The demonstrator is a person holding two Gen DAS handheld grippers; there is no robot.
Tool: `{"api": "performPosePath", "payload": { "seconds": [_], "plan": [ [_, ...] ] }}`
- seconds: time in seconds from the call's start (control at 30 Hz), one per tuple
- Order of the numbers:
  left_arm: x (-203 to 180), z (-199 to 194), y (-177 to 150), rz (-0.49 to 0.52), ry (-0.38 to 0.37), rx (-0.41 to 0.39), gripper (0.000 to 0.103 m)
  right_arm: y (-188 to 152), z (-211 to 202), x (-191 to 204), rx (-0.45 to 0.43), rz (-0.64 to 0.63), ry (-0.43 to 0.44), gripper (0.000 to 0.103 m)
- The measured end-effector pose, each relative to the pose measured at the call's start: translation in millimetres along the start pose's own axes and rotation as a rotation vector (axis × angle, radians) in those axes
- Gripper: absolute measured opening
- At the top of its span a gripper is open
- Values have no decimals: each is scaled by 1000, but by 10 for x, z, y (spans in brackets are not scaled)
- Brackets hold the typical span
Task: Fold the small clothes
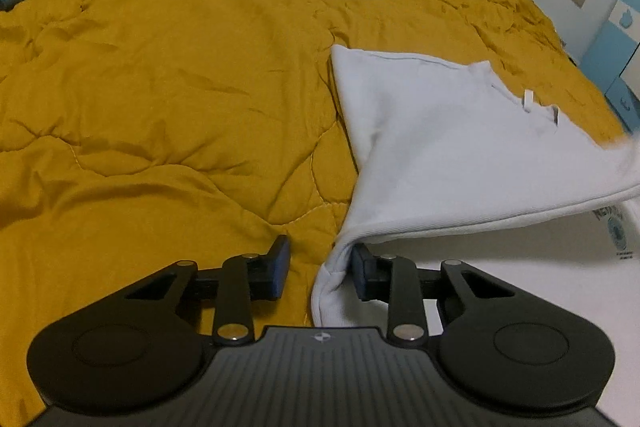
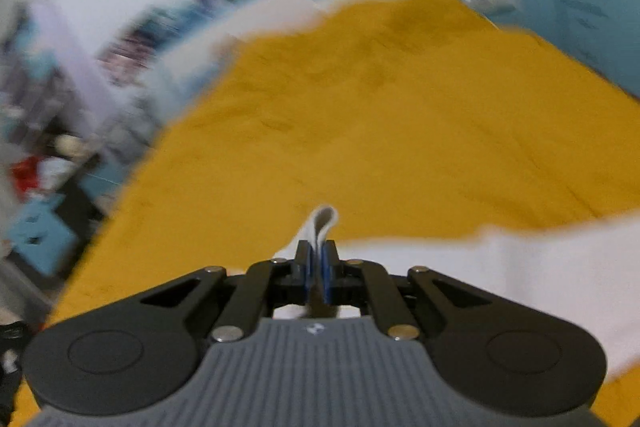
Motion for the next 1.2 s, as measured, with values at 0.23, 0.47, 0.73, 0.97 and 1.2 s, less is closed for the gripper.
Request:
{"api": "performPosePath", "payload": {
  "seconds": [0.23,0.47,0.73,0.97,1.2],
  "plan": [
    [-51,-16,-15,18,18,30,36,-696,329,-945,167,122,-114,0],
    [16,-191,-28,19,21,102,33,-1085,542,-1109,202,120,-137,0],
    [-15,-395,545,-64,-90,-16,33,-1080,545,-985,193,66,-120,0],
    [47,360,863,-292,-178,-30,33,-1089,446,-1028,180,67,-85,6],
    [56,708,951,-361,-243,-46,4,-1073,389,-1012,159,40,-39,1]
  ]
}}
Point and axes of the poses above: each gripper's, at about its wrist camera, not at the fingertips, and z roughly the way its jaws point, x to its left, y to its top, the point moved 8 cm from there along z, roughly the way its jaws point, and after that the axes turned 3 degrees about -x, right-handed, at the moved point
